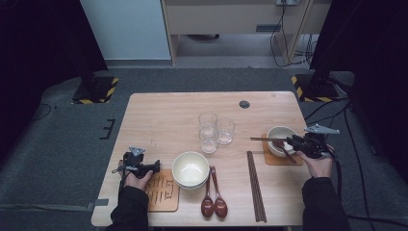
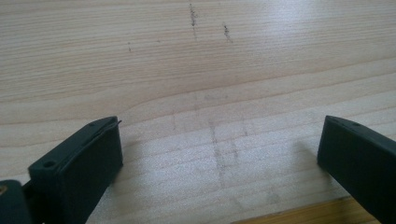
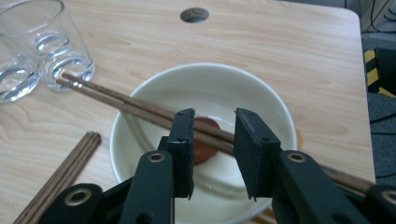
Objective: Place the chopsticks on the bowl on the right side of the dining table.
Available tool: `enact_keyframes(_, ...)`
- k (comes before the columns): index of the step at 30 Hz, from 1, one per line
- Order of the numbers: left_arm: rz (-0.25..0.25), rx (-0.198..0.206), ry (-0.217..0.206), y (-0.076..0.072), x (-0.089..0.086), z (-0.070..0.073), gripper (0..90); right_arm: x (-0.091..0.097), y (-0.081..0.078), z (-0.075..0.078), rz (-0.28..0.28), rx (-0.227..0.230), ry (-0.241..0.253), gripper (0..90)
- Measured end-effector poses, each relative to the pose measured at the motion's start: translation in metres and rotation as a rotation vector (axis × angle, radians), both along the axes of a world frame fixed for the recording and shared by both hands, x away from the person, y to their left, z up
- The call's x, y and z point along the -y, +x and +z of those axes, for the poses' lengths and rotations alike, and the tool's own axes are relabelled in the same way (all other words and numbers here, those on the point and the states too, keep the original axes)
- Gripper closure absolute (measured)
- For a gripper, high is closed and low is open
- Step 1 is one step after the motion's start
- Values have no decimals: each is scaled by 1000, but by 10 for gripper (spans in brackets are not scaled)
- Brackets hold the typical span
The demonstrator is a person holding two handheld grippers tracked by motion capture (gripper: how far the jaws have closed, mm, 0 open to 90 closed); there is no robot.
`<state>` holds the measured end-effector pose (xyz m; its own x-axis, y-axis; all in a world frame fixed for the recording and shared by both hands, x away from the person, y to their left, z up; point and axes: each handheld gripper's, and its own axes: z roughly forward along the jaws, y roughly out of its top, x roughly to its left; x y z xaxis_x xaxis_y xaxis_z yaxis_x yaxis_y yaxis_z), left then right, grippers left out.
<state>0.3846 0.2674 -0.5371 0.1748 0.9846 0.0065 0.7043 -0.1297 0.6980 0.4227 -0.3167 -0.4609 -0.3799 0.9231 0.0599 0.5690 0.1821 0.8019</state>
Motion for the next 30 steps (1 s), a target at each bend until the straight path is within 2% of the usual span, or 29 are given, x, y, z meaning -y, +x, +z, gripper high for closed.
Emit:
enact_keyframes(4,0,0,0,0,0,0,0,-5,8,-2,-6,16,-4,651)
enact_keyframes(14,0,0,0,0,0,0,0,-12,21,-6,-10,10,0,616)
enact_keyframes(30,0,0,0,0,0,0,0,-14,24,-8,6,-5,-12,616)
